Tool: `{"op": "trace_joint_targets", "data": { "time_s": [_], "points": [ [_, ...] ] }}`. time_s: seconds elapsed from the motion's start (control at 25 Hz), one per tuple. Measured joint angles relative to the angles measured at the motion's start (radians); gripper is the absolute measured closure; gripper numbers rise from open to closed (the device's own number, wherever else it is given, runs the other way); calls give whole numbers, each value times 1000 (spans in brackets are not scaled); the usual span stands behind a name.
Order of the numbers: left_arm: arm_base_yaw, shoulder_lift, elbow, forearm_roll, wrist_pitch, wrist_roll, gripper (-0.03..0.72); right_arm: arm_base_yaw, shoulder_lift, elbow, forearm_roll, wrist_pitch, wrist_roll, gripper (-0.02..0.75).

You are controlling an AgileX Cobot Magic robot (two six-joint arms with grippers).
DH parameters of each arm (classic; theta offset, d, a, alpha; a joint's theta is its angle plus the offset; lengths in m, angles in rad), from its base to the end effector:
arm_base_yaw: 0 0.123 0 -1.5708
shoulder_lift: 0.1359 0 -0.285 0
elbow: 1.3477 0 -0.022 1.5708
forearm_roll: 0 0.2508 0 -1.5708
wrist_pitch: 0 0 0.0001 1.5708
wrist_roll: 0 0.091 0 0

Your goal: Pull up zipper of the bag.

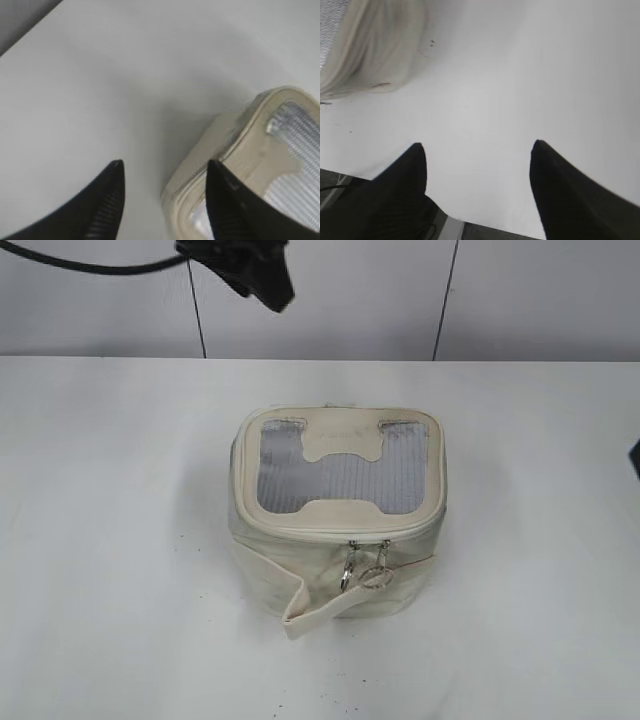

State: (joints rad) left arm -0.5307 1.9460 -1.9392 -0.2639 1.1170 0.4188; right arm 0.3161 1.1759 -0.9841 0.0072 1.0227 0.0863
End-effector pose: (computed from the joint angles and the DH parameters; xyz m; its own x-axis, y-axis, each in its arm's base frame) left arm 0.3632 -0.2379 0.3381 -0.5259 0.6427 -0.5571 0.7887 0.6137 -0.0366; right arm 0.2067 0.0682 0.3120 -0.8832 -0.1943 -0.4269 -0.2349 0.9710 0.0441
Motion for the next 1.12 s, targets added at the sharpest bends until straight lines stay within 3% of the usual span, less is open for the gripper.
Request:
{"op": "trace_joint_targets", "data": {
  "time_s": [0.24, 0.48, 0.72, 1.12],
  "points": [
    [48, -144, 0, 251, 96, -246, 285, -19, -145, 0, -119, 91, 29, 232],
    [70, -326, 80, 379, 101, -384, 285, -19, -307, 0, -130, 182, 29, 232],
    [70, -564, 298, 357, 102, -406, 285, -19, -505, 23, -116, 187, 6, 232],
    [70, -1118, 820, 172, 107, -410, 285, -19, -919, 270, -7, 192, -29, 239]
  ]
}}
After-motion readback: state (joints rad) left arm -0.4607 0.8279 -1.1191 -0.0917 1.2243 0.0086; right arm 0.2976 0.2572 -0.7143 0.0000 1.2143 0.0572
